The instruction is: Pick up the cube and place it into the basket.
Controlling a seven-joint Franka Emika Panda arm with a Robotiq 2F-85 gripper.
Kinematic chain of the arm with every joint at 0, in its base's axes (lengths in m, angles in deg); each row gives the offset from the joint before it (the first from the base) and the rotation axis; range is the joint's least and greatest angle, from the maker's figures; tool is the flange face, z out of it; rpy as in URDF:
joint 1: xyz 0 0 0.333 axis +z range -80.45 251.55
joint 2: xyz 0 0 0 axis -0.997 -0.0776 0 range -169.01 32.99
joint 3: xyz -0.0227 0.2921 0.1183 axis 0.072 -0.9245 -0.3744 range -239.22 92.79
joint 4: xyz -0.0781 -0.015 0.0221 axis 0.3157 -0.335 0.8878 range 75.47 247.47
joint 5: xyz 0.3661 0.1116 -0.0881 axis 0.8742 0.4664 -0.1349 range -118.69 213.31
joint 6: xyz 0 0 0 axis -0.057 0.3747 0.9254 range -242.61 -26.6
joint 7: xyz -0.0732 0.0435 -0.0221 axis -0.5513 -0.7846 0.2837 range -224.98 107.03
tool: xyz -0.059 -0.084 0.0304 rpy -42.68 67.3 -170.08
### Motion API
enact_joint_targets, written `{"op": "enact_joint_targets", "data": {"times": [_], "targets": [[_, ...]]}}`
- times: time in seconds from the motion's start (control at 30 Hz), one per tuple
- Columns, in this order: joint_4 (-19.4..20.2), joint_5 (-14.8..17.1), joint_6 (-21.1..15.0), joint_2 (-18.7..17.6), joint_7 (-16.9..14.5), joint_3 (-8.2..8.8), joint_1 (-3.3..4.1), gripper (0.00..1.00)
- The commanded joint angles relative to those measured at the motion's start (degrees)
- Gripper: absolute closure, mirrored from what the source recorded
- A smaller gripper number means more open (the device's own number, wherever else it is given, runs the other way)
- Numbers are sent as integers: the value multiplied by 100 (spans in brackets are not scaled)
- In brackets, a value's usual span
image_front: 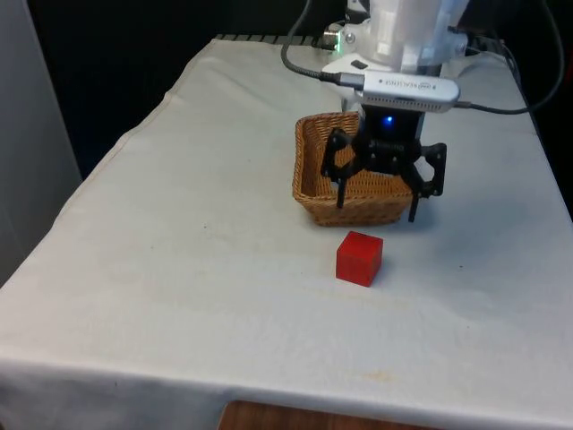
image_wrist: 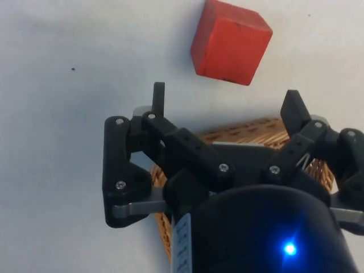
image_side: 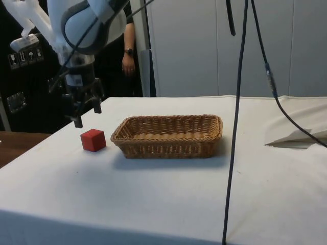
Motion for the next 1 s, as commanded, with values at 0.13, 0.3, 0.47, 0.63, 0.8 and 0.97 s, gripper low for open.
{"op": "enact_joint_targets", "data": {"times": [0.13,0.3,0.47,0.63,0.8,0.97], "targets": [[0,0,-34,-57,11,6,-11,0],[-52,29,-115,-201,46,-11,-40,0],[-132,23,-166,-327,92,-6,-40,0],[-252,23,-183,-464,132,0,-52,0],[-332,23,-183,-573,155,0,-57,0],[-367,23,-189,-636,155,11,-69,0]]}}
